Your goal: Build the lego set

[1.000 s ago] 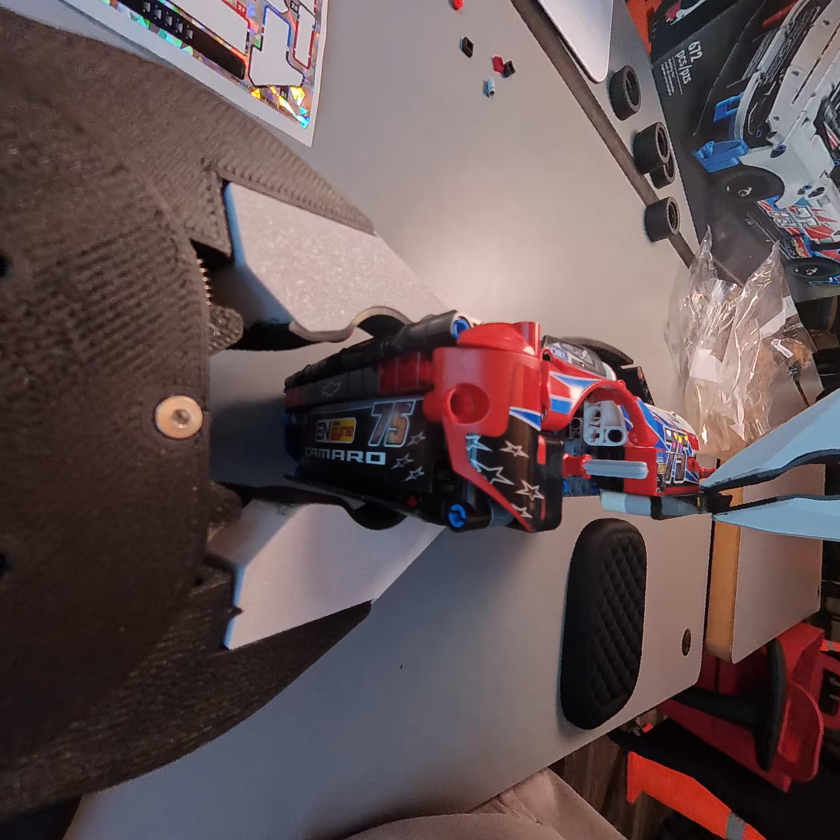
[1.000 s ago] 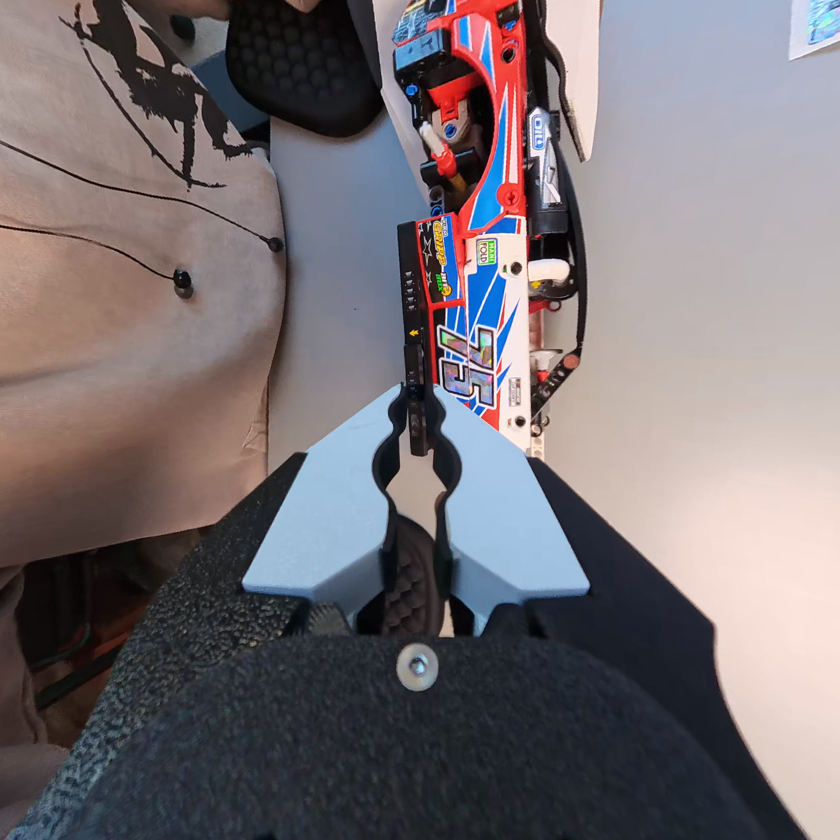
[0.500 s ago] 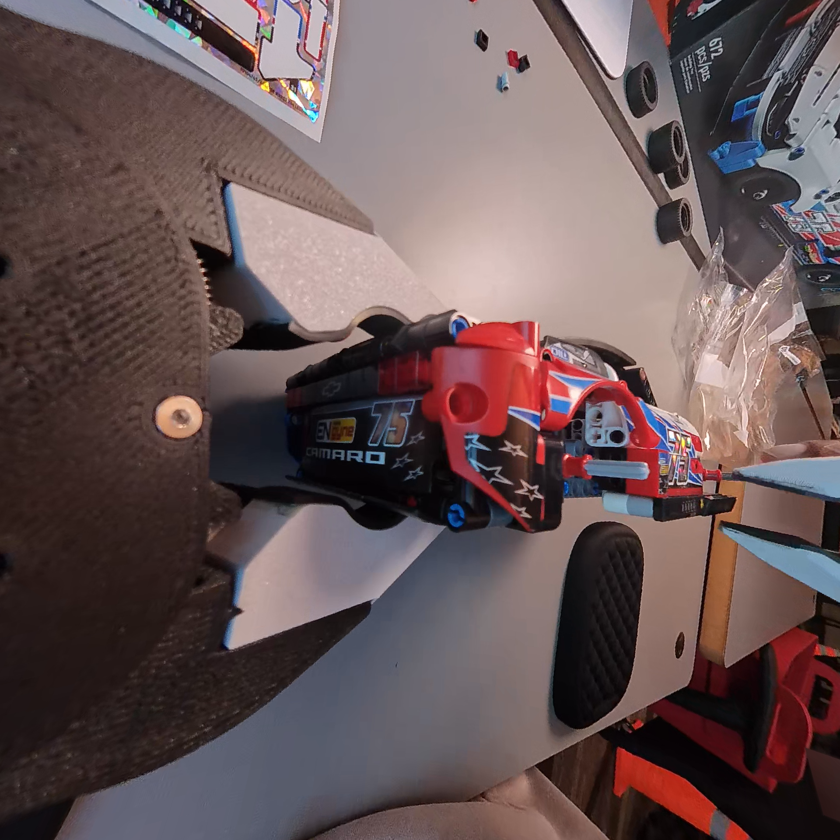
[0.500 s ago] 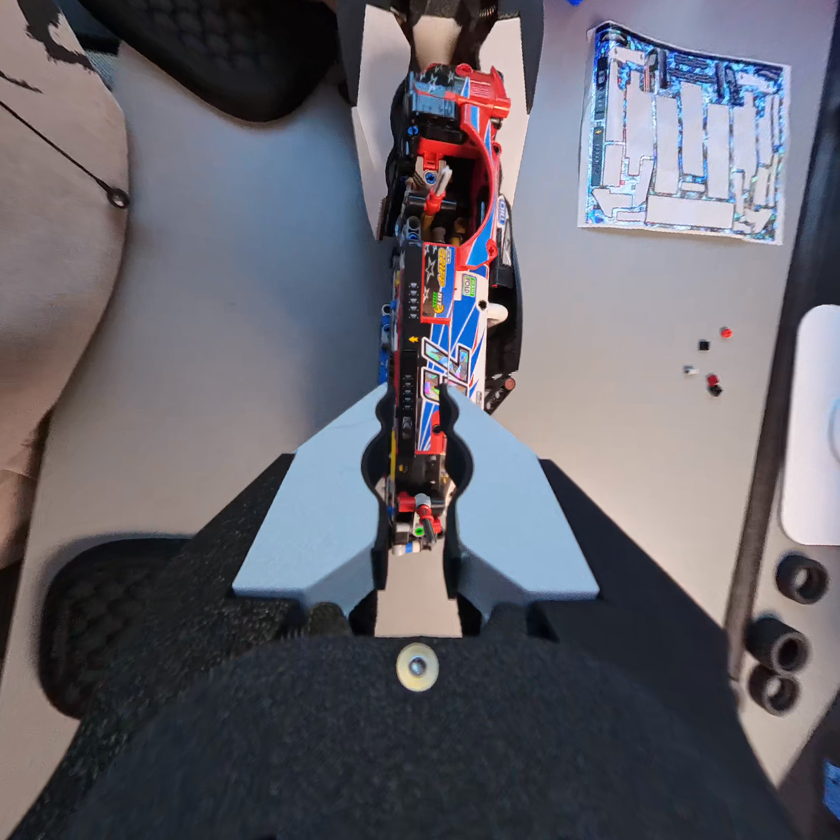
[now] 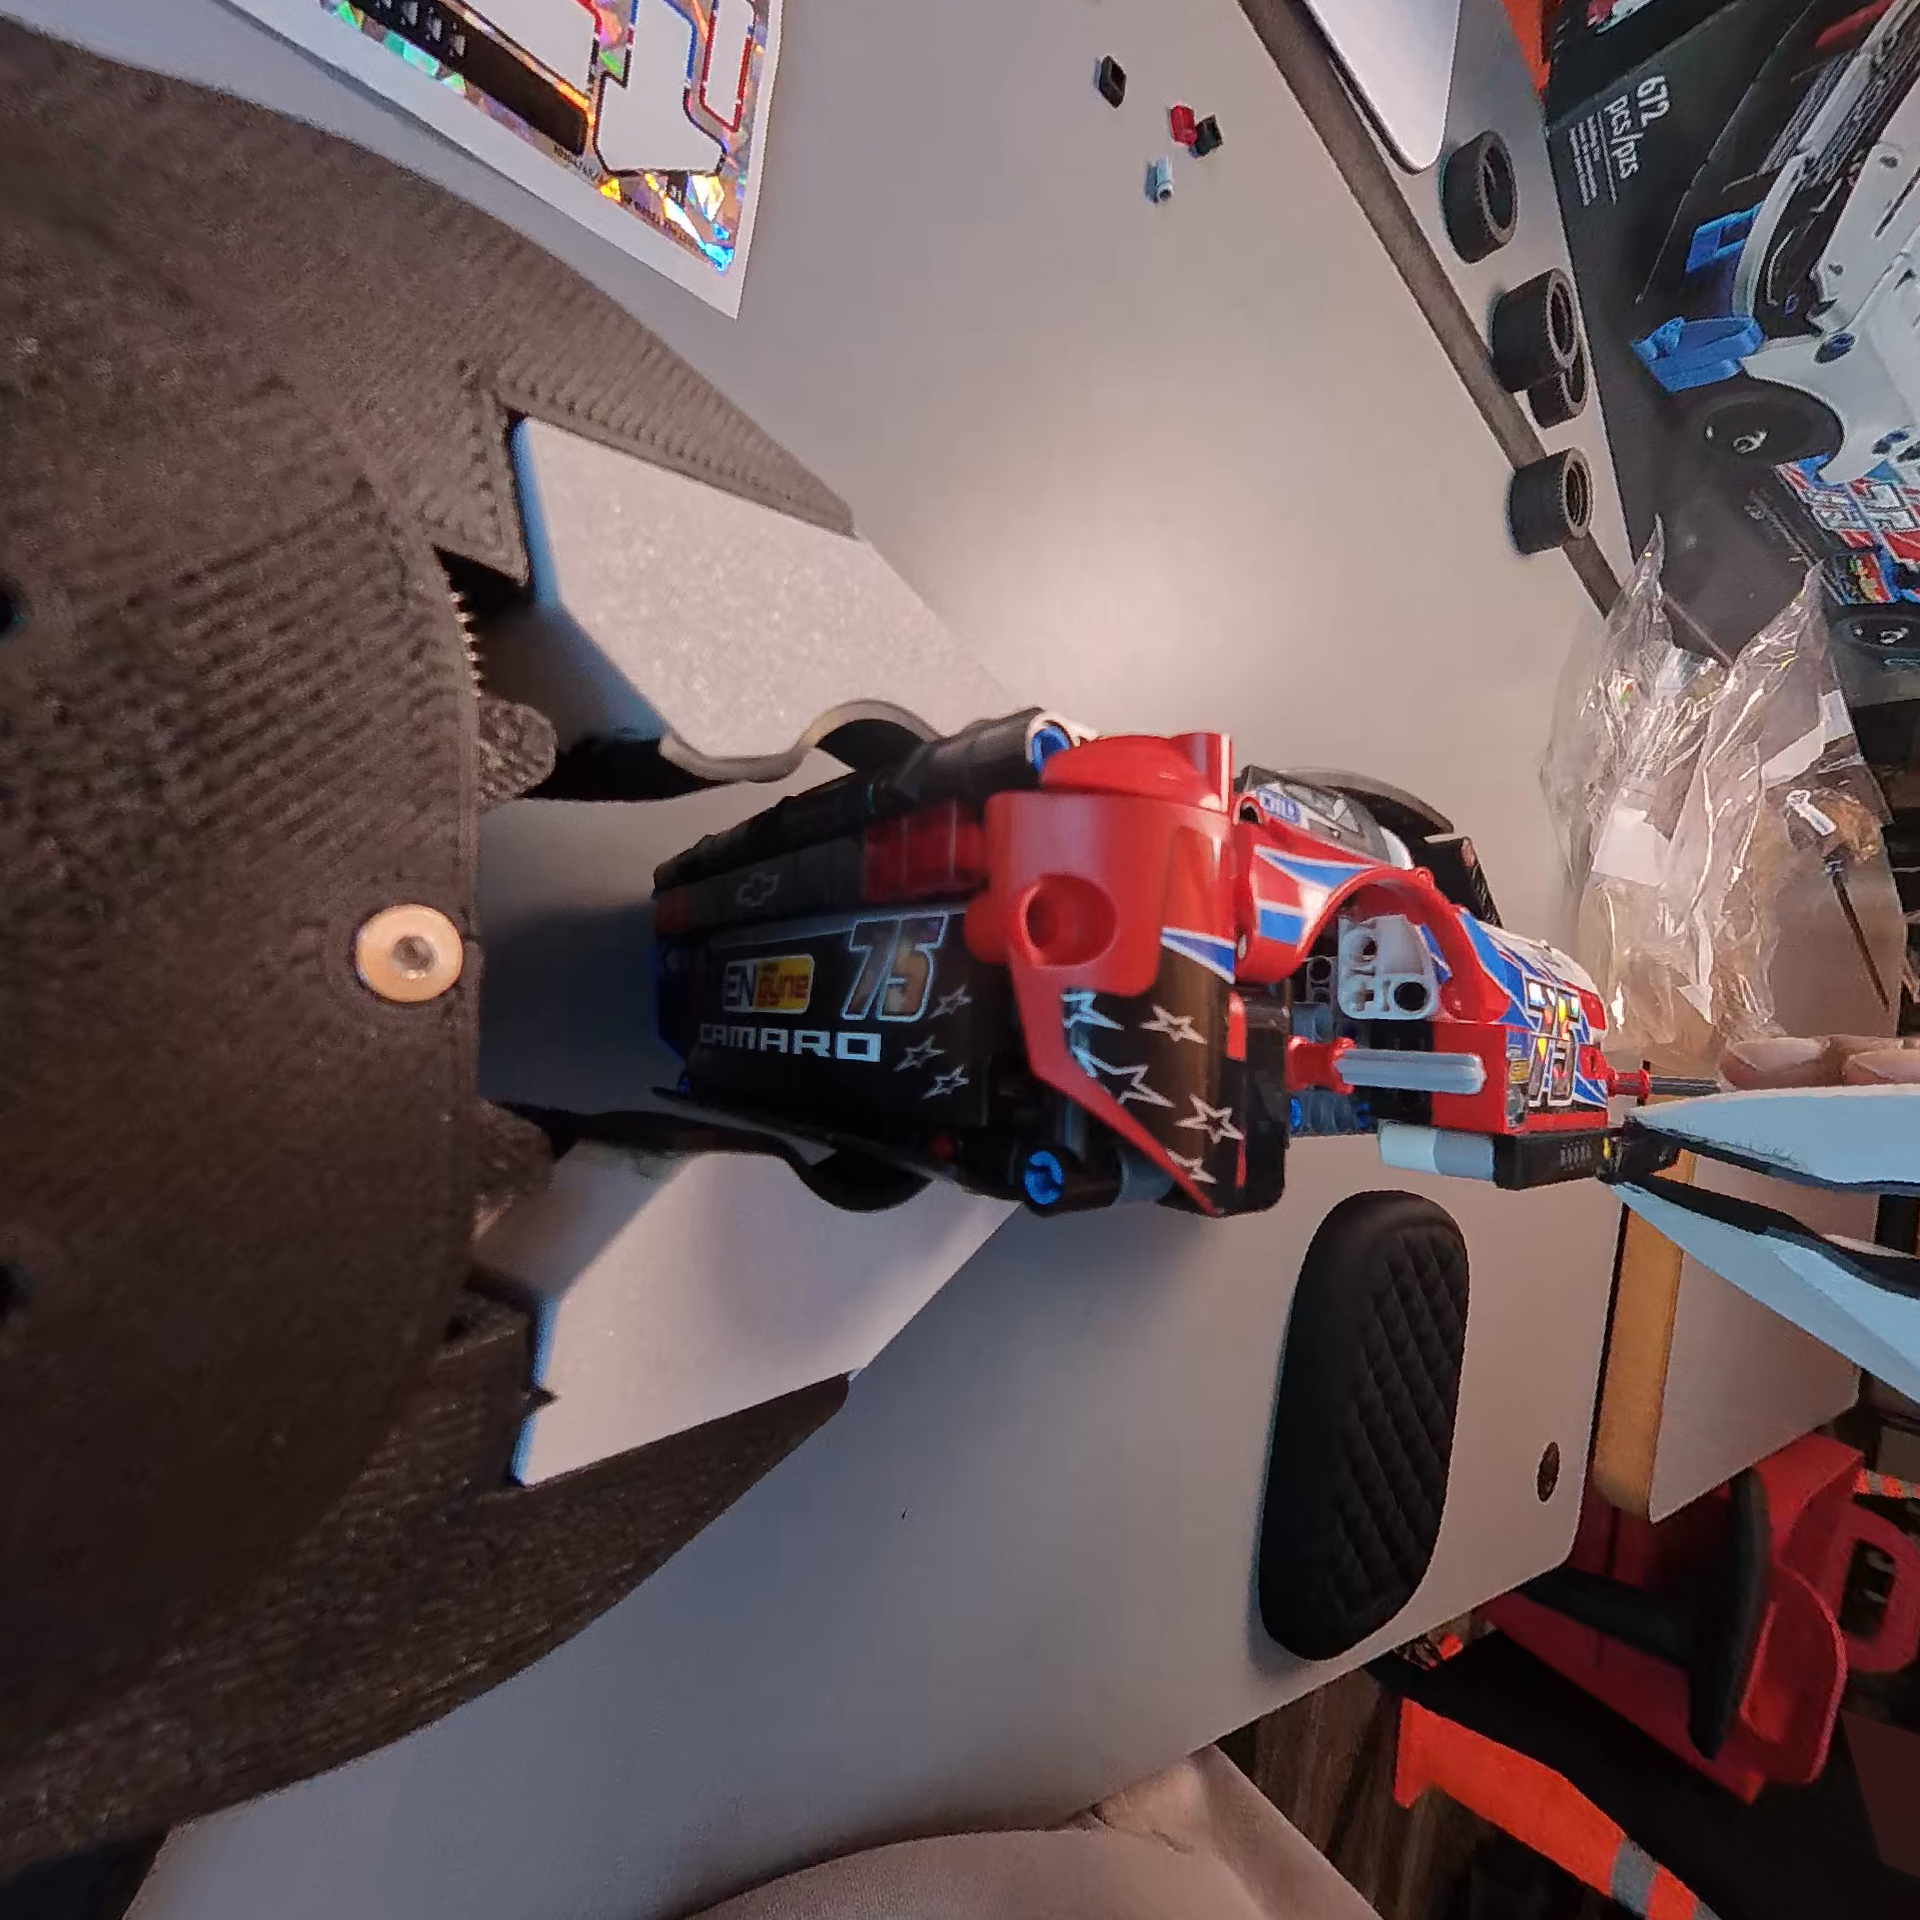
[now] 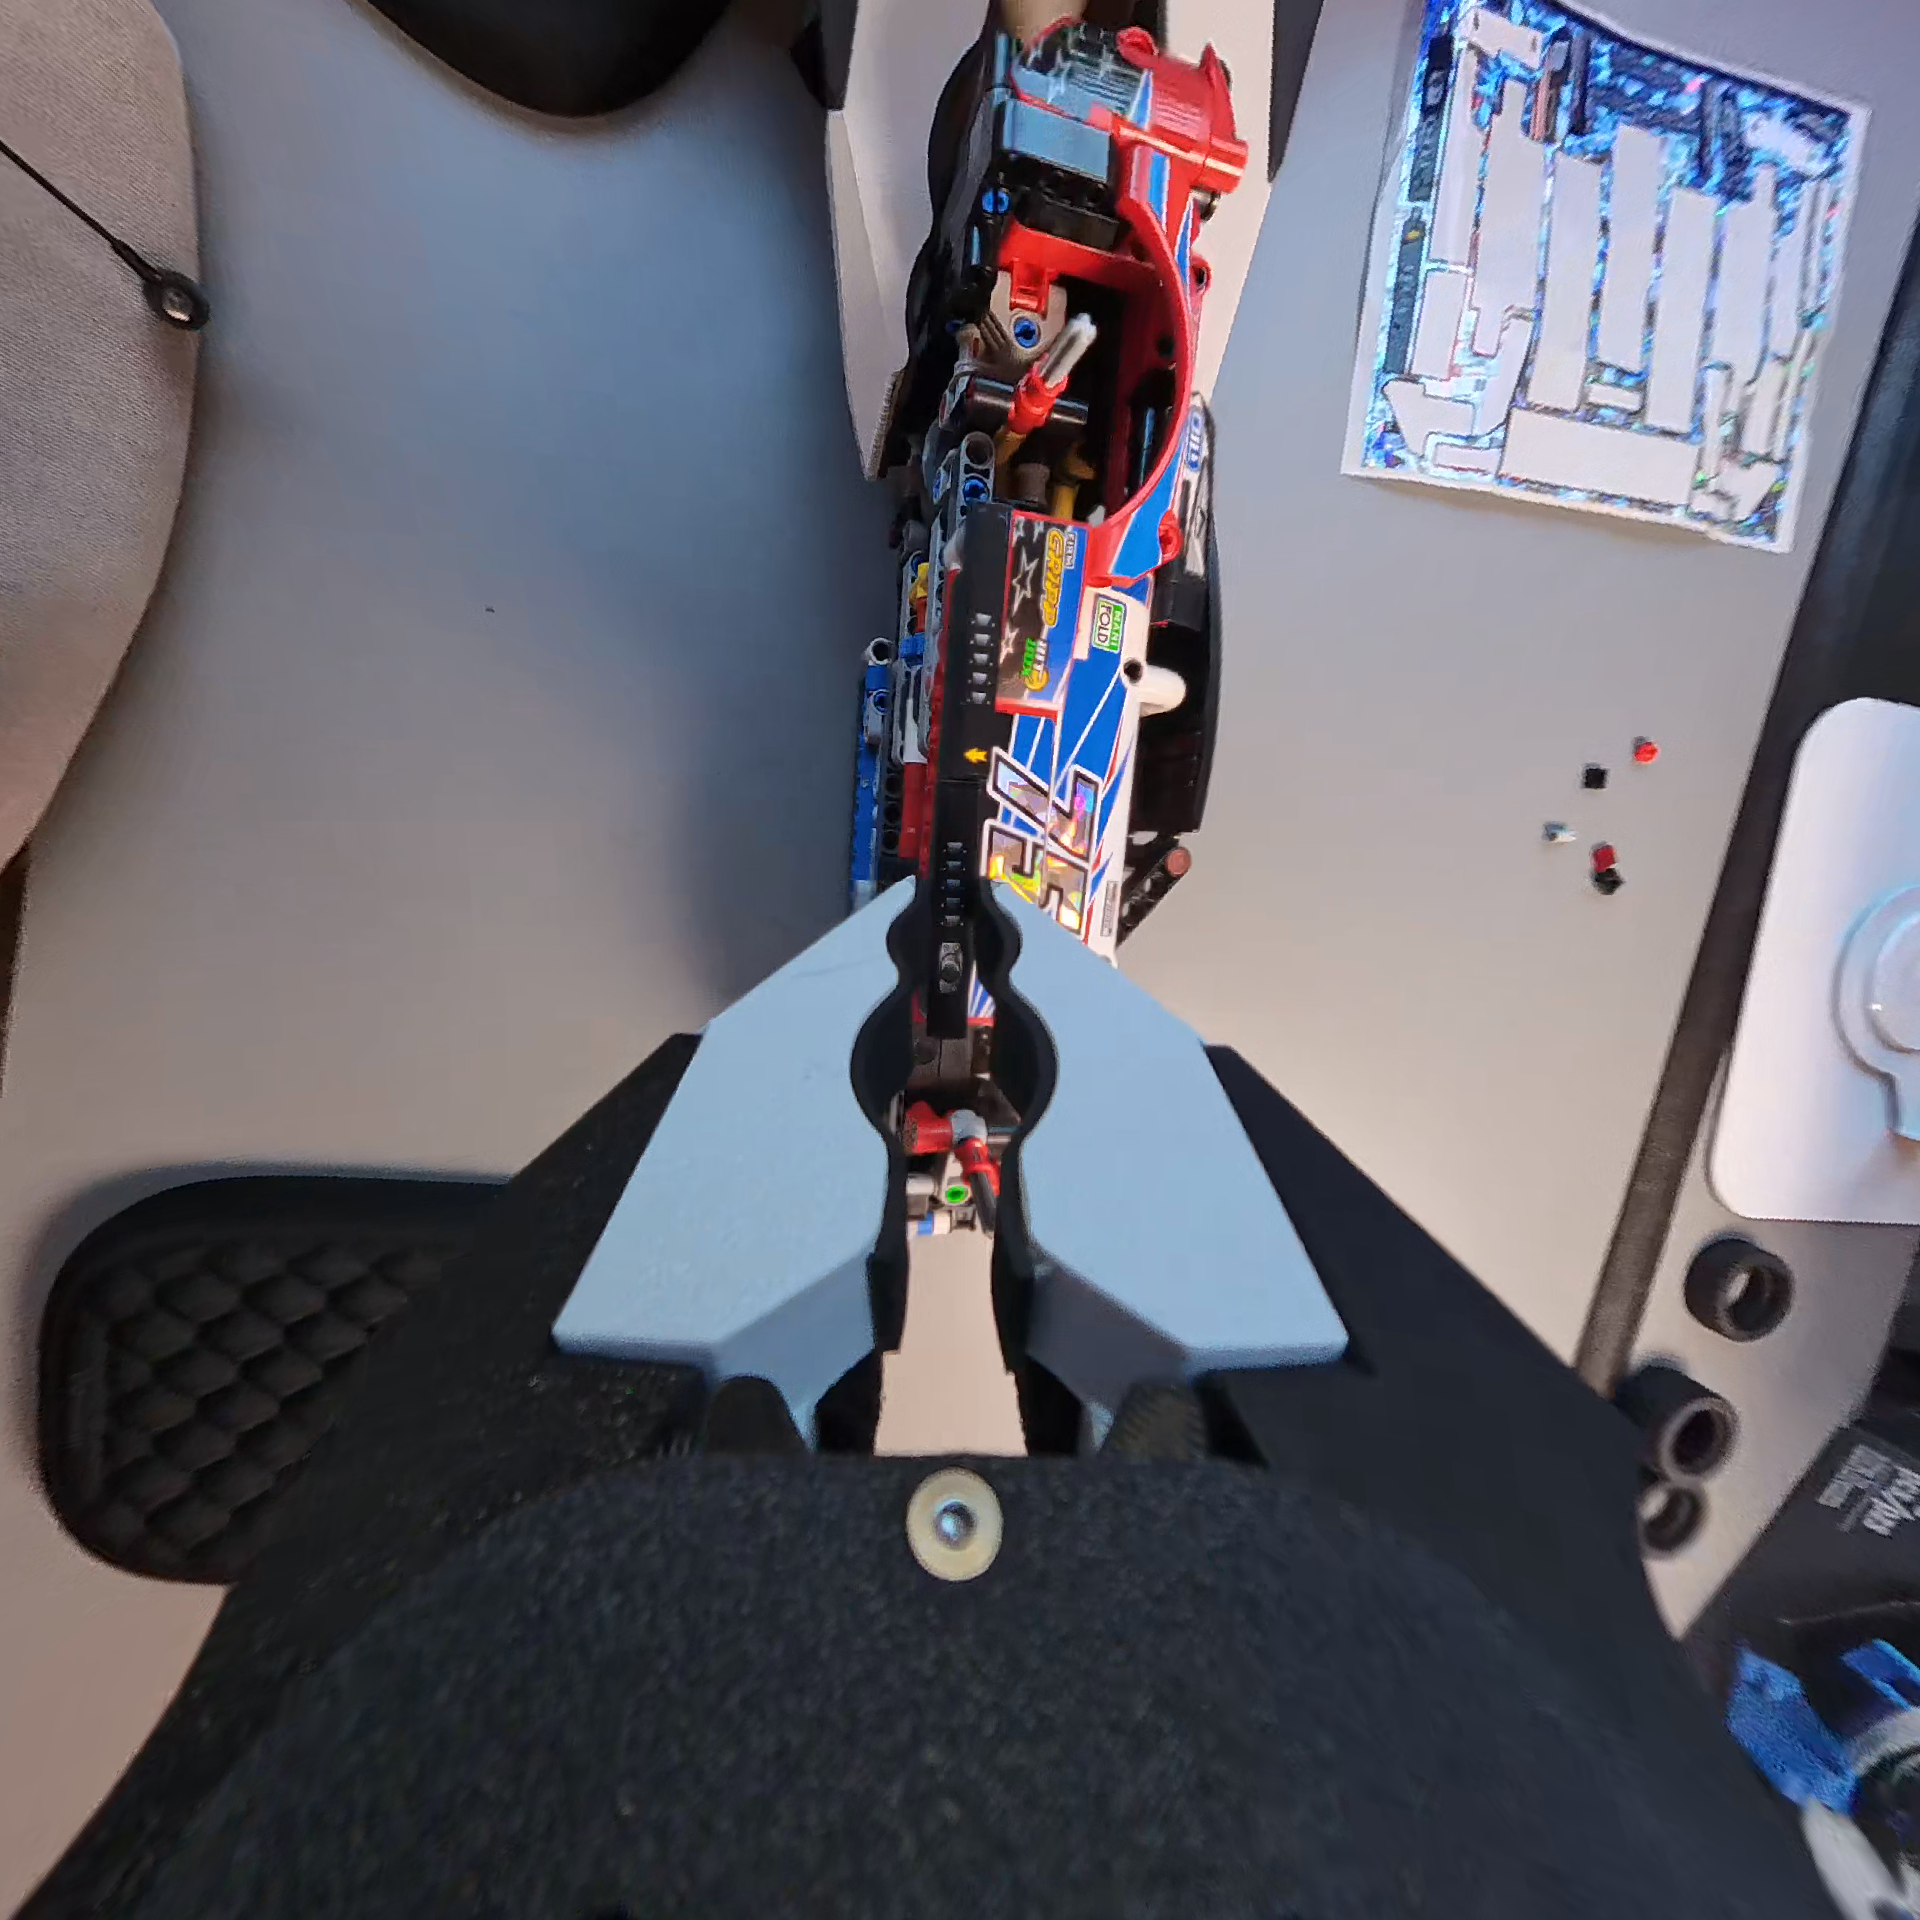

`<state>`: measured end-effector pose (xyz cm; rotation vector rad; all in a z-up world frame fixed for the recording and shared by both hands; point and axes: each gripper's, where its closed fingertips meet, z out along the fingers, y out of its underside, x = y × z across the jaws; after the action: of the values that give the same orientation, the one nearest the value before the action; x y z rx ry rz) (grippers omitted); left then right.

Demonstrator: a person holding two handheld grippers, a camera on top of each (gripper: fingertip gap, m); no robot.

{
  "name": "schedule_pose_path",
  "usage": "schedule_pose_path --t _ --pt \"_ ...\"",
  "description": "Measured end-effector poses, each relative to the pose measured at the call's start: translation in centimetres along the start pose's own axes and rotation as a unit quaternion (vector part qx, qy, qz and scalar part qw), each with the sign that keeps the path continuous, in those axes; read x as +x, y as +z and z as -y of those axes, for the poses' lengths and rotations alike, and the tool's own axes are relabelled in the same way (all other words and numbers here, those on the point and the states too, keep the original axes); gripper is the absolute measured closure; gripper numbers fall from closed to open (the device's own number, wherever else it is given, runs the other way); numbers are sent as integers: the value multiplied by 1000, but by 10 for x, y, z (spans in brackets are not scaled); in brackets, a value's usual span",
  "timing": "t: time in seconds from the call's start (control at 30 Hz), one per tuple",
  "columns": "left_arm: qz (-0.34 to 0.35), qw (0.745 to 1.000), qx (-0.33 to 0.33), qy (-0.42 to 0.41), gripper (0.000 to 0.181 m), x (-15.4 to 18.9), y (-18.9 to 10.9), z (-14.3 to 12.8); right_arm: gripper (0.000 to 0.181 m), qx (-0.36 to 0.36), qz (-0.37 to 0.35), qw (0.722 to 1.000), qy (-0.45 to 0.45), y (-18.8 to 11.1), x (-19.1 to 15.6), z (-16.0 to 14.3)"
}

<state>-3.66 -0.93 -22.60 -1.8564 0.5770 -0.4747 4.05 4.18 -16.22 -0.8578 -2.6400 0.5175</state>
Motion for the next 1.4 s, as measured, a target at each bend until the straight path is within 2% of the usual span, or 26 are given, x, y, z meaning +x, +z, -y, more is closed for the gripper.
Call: schedule_pose_path --t 0.2,0.4,0.53,0.7,0.8,0.87,1.0,1.17,1.3,1.4 --pt "2 1000 -2 6 109 0 0 0 177 -13 83 994 68 0 -1 0" --pt "2 1000 -1 6 109 1 0 1 177 -52 87 994 50 3 -4 -2" --pt "1 1000 -1 -1 109 0 0 0 177 -81 64 994 32 4 -2 -3" --pt "3 1000 -4 10 109 1 -1 0 176 -62 64 994 56 5 -5 -2" --pt "2 1000 -6 6 108 0 0 0 173 -29 31 998 36 1 -4 0" --pt "2 1000 -6 4 109 0 -1 -1 155 4 14 999 34 -9 -6 3" --pt "1 1000 -7 0 109 0 -1 -1 146 24 -119 992 -22 -20 -2 -4" --pt "-5 1000 -4 -18 109 -2 -1 -1 154 32 -274 958 -83 -7 3 -10" --pt "-6 1000 -6 -30 109 -3 -1 -2 163 39 -327 939 -98 2 9 -12" --pt "-12 999 -3 -43 109 -5 -1 -2 161 56 -345 933 -88 4 12 -12"
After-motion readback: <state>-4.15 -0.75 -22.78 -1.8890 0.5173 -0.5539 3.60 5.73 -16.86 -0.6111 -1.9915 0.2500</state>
